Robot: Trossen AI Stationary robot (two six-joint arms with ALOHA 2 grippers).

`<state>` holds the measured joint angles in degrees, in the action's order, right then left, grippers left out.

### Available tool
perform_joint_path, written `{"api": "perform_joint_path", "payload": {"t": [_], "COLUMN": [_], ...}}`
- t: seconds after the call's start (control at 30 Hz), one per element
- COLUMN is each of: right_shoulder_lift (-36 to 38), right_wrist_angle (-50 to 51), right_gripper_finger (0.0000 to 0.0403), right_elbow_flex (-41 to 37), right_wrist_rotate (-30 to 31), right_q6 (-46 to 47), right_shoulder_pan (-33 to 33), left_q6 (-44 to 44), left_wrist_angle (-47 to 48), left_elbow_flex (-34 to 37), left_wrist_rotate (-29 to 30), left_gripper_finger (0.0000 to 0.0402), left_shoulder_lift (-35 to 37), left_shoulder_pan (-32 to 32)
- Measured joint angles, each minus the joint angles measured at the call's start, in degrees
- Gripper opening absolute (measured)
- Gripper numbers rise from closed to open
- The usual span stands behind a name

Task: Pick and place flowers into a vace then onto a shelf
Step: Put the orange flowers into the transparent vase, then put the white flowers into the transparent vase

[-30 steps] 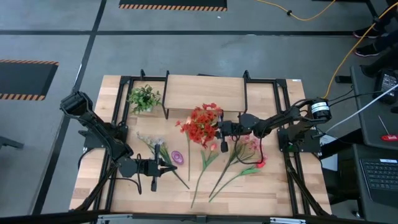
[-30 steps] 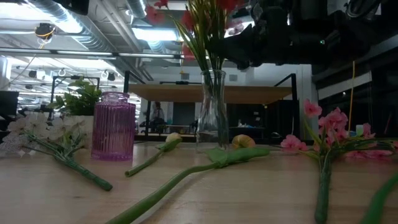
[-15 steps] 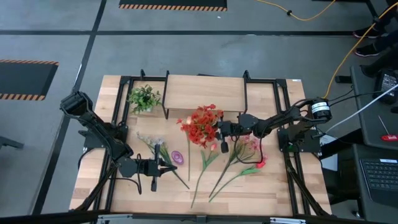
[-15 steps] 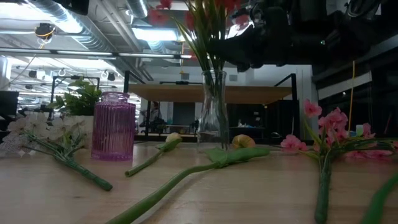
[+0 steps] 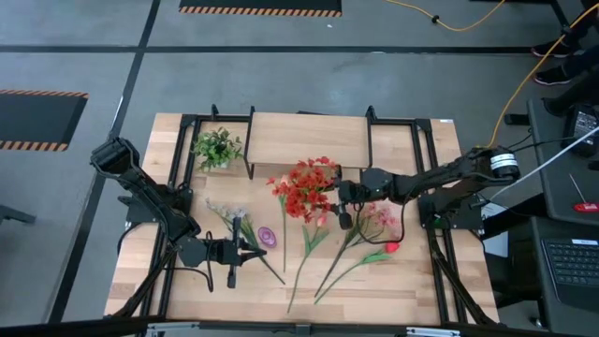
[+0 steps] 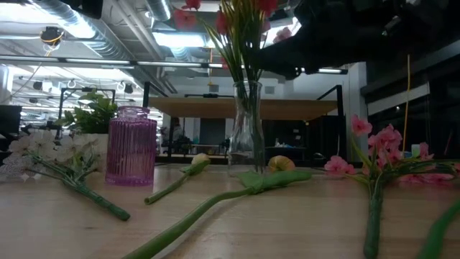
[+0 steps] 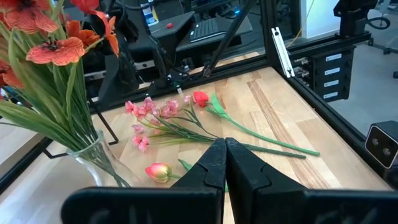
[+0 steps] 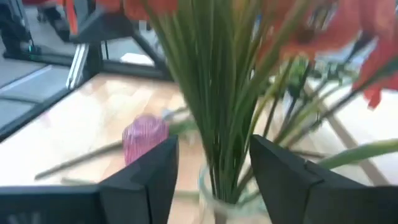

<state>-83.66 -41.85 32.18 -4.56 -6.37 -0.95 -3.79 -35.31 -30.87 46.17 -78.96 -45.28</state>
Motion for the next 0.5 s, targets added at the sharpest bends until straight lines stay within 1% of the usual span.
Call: {"api": "perform_joint_path", "payload": {"t": [0.13,0.33,0.4,0.5], "right_shoulder_lift": [3.25,7.03,8.06,9.58], "right_wrist_angle": [4.48,9.48,11.65,14.49], "right_gripper_finger": [0.0212,0.0212,0.0208,0.0197], "right_elbow_flex": [0.00,0.02,0.02,0.02], "right_wrist_rotate": [0.00,0.06,1.06,4.26], "right_q6": [0.25,2.17,3.07,3.24], "right_shoulder_pan": [-0.02,-0.17,-0.53,-1.72], "left_q6": [0.02,2.02,3.80,5.75], "left_wrist_angle": [0.00,0.00,0.00,0.13], "left_elbow_flex": [0.00,0.00,0.00,0.00], "left_wrist_rotate": [0.02,-0.07,-0.80,-1.68], "left_gripper_finger": [0.0001,0.0001,0.0001,0.0001], "left_shoulder_lift": [0.00,0.00,0.00,0.00], "left_shoulder_pan": [0.00,0.00,-0.01,-0.44]}}
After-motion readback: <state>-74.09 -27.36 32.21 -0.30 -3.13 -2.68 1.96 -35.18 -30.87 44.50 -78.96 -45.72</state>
